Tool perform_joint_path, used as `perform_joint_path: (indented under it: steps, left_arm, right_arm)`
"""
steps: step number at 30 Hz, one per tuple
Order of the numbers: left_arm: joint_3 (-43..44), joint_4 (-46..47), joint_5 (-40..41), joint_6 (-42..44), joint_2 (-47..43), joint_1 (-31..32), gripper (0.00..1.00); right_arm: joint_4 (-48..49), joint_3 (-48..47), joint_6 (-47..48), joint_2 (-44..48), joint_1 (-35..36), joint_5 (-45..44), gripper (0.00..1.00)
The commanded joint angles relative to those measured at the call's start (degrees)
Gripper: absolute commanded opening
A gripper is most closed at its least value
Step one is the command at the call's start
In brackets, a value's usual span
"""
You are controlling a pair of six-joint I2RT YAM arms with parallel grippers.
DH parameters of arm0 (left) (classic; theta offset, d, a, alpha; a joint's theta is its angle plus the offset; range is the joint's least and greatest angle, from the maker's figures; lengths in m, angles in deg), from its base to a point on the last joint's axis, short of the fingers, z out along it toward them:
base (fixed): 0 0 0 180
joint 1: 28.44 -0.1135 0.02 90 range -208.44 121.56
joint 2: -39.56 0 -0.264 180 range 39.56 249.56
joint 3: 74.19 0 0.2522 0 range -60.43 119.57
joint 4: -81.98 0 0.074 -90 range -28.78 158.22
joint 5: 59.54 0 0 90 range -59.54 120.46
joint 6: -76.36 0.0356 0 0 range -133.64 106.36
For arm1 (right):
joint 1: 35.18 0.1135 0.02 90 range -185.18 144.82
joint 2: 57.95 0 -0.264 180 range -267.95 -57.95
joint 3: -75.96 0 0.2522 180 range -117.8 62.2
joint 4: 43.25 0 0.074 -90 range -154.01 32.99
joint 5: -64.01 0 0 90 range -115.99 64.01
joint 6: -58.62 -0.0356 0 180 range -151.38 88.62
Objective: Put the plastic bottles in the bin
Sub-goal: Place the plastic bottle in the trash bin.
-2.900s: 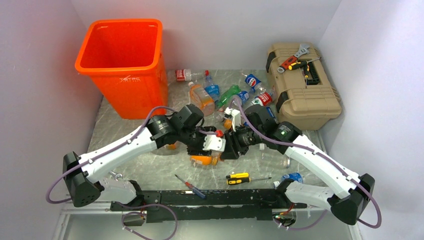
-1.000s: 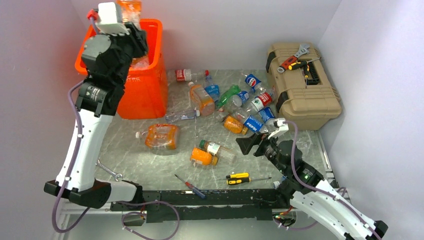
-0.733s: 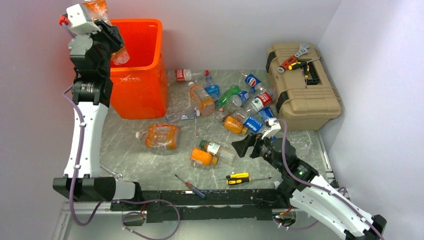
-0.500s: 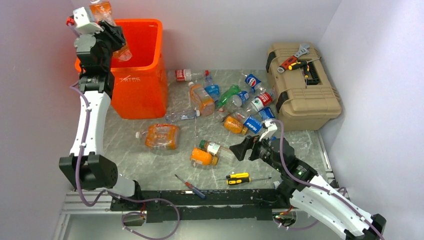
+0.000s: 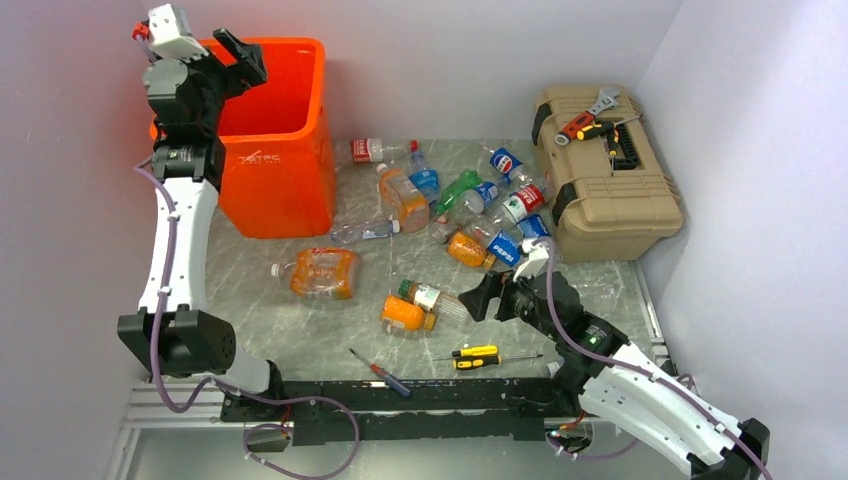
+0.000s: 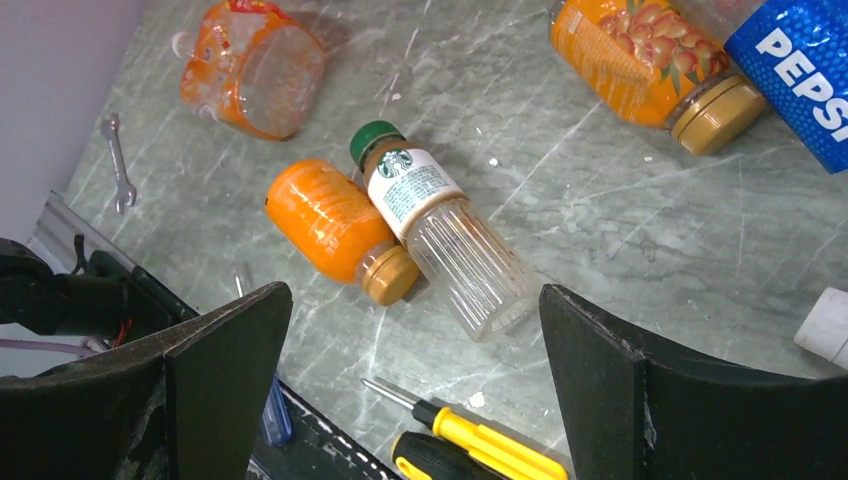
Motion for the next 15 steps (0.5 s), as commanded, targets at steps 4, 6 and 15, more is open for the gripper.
perform_joint_path:
  steps: [4, 6, 15]
  left_arm:
    - [9.7, -12.6, -5.7, 3.6, -8.4, 5.4, 1.00]
    - [12.1, -20.3, -3.8, 7.1, -8.9, 11.6, 1.00]
    - [-6.3, -34.3, 5.4, 13.7, -16.8, 32.0, 0.99]
  right_arm:
    - [-0.3, -5.7, 3.8, -0.5, 0.2, -0.6, 1.00]
    - [-1.3, -7.1, 4.5, -1.4, 0.1, -1.6, 1.00]
    - [-4.9, -10.5, 5.1, -9.8, 0.2, -9.3, 0.99]
